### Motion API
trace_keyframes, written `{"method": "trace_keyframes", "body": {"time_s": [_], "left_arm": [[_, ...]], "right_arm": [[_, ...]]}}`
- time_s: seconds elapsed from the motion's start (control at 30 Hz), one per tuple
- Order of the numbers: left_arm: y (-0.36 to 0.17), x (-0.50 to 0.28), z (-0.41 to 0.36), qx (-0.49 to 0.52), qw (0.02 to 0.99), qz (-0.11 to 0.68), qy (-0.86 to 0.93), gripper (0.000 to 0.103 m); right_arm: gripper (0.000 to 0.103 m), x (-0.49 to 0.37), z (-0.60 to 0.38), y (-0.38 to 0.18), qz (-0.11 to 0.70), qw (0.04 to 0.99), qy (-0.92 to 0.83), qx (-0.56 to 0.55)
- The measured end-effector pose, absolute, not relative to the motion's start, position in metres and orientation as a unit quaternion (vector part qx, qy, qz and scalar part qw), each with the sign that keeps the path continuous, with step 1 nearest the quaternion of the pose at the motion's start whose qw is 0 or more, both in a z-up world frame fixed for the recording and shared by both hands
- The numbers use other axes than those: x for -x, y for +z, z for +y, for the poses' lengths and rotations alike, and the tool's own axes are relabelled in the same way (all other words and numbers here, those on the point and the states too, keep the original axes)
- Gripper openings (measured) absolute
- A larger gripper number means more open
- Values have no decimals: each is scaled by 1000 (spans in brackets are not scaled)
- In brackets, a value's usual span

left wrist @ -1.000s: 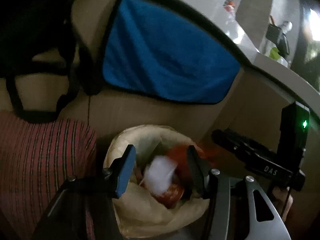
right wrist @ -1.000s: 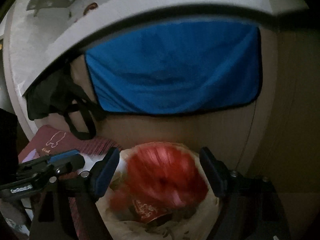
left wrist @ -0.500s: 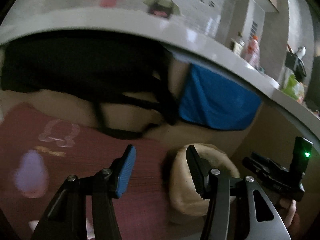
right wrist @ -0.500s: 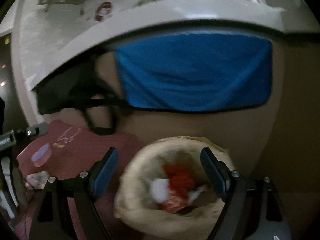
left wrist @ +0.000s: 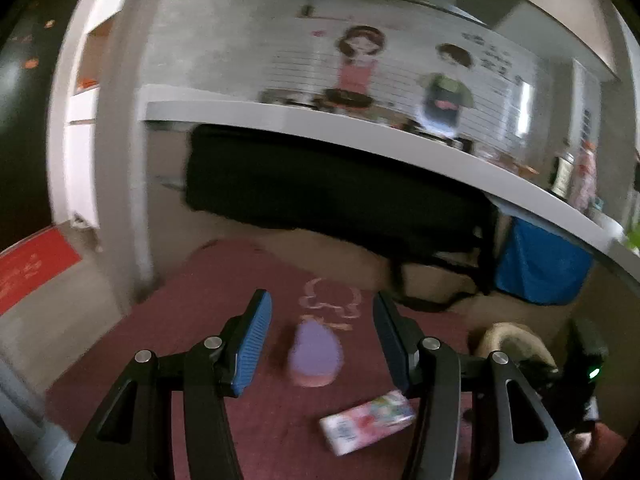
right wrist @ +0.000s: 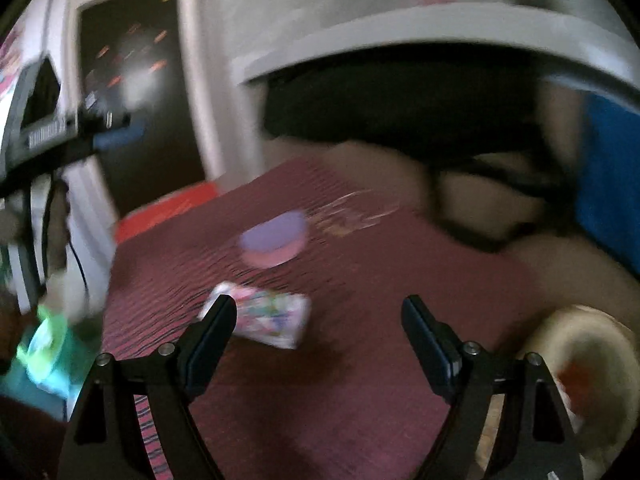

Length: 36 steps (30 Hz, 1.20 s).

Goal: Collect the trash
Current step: 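Move both tools back over the bed toward the sponge and Kleenex pack, then grasp the pink Kleenex pack with the right tool while the left tool grasps the purple sponge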

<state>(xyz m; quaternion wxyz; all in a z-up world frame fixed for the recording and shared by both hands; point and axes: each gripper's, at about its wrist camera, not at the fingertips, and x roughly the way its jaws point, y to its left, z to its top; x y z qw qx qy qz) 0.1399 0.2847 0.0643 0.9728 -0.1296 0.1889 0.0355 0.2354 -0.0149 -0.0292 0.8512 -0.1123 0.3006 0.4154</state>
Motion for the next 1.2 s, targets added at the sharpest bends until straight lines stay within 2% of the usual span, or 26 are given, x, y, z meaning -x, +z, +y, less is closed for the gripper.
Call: {"method": "trace_keyframes", "body": {"time_s": [0.17,0.47,0.8,0.97,1.13,1.2], "left_arm": [[50,-121,330,147,966,204,65,54],[-14,-143,355,198,946,254,34,54],[-42,-179,340,211,937,277,-9,54],[-47,-187,337,218,934,282,-16,54],[-50,-189,336,222,933,282,-15,54],[-52,-193,335,224,932,286,-18,55]], "right_arm": [[82,-254,60,-58,331,810,454,166],[82,-296,92,-89,400,761,491,140],[82,-235,82,-106,386,739,502,231],[82,-222,109,-114,343,746,479,310],[82,-240,122,-120,363,735,498,284],[71,-242,117,-116,364,739,497,273]]}}
